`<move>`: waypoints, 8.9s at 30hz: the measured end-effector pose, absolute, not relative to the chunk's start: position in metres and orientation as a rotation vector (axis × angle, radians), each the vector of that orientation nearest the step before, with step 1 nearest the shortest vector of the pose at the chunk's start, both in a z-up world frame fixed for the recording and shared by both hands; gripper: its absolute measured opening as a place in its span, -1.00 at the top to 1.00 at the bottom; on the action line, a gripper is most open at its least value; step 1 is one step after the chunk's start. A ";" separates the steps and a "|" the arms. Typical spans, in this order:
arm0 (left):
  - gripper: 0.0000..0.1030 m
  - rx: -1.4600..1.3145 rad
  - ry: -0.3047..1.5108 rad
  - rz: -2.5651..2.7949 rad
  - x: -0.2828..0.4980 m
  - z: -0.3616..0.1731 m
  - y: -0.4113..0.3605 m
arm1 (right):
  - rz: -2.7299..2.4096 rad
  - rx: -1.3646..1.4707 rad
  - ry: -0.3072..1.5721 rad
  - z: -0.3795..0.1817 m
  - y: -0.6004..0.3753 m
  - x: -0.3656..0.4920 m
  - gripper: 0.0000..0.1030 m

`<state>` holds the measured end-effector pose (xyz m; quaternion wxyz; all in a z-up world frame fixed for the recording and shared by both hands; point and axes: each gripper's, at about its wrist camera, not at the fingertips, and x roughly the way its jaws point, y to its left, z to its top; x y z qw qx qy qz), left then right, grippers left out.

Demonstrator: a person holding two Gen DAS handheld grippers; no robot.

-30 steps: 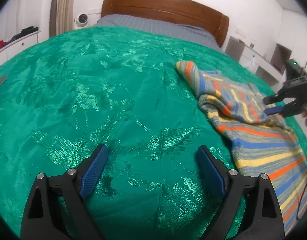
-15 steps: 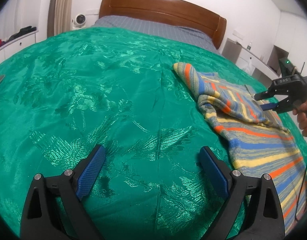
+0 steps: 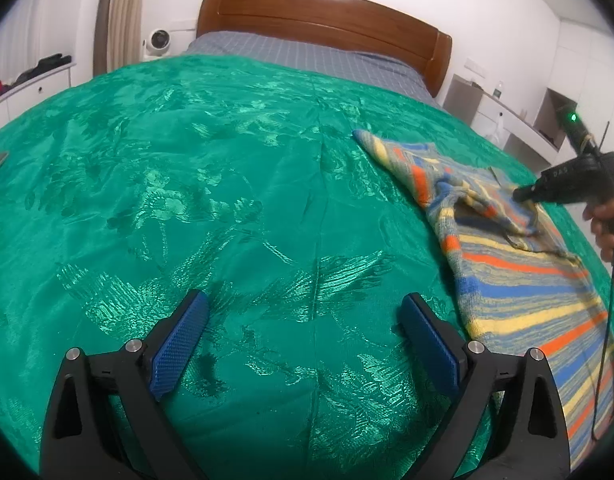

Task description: Fold small clothes

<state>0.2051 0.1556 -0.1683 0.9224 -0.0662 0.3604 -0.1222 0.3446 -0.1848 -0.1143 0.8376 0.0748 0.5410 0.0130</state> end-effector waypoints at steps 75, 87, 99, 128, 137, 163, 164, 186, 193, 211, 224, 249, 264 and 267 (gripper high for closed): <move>-0.86 0.207 0.903 -0.152 0.133 -0.116 0.059 | -0.191 0.064 0.856 -0.125 -0.327 0.022 -0.50; -0.88 0.002 0.942 -0.100 0.146 -0.134 0.099 | -0.260 0.109 0.773 -0.139 -0.336 0.003 -0.56; -0.99 -0.046 0.878 -0.059 0.156 -0.172 0.146 | -0.261 0.139 0.811 -0.172 -0.368 0.036 -0.97; -0.99 -0.001 0.763 -0.082 0.137 -0.173 0.143 | -0.288 0.084 0.762 -0.179 -0.361 0.033 -0.99; -0.99 -0.003 0.769 -0.083 0.139 -0.175 0.144 | -0.294 0.083 0.761 -0.179 -0.361 0.033 -0.99; -0.36 0.058 1.305 -0.388 0.046 -0.172 0.083 | 0.238 0.235 1.324 -0.168 -0.264 -0.034 -0.51; -0.26 0.083 1.315 -0.387 0.040 -0.173 0.080 | 0.239 0.247 1.344 -0.172 -0.263 -0.034 -0.21; 0.93 -0.303 1.015 -0.512 0.166 -0.064 0.116 | 0.274 0.448 0.930 -0.062 -0.314 0.070 0.87; 0.93 -0.309 1.025 -0.424 0.295 -0.076 0.088 | 0.187 0.425 0.882 -0.068 -0.337 0.209 0.87; -0.57 -0.386 0.962 -0.182 0.417 -0.091 0.097 | 0.076 0.551 0.841 -0.119 -0.369 0.354 0.36; -0.05 0.084 1.158 -0.327 0.262 -0.144 0.060 | 0.364 0.251 1.041 -0.113 -0.305 0.245 -0.02; -0.97 0.087 0.835 -0.089 0.151 -0.169 0.104 | -0.033 0.244 0.792 -0.153 -0.337 0.064 -0.60; -0.99 0.047 0.717 -0.116 0.142 -0.179 0.109 | -0.030 0.219 0.676 -0.172 -0.336 0.053 -0.73; -0.99 0.046 0.713 -0.116 0.142 -0.179 0.109 | -0.031 0.216 0.674 -0.172 -0.336 0.053 -0.73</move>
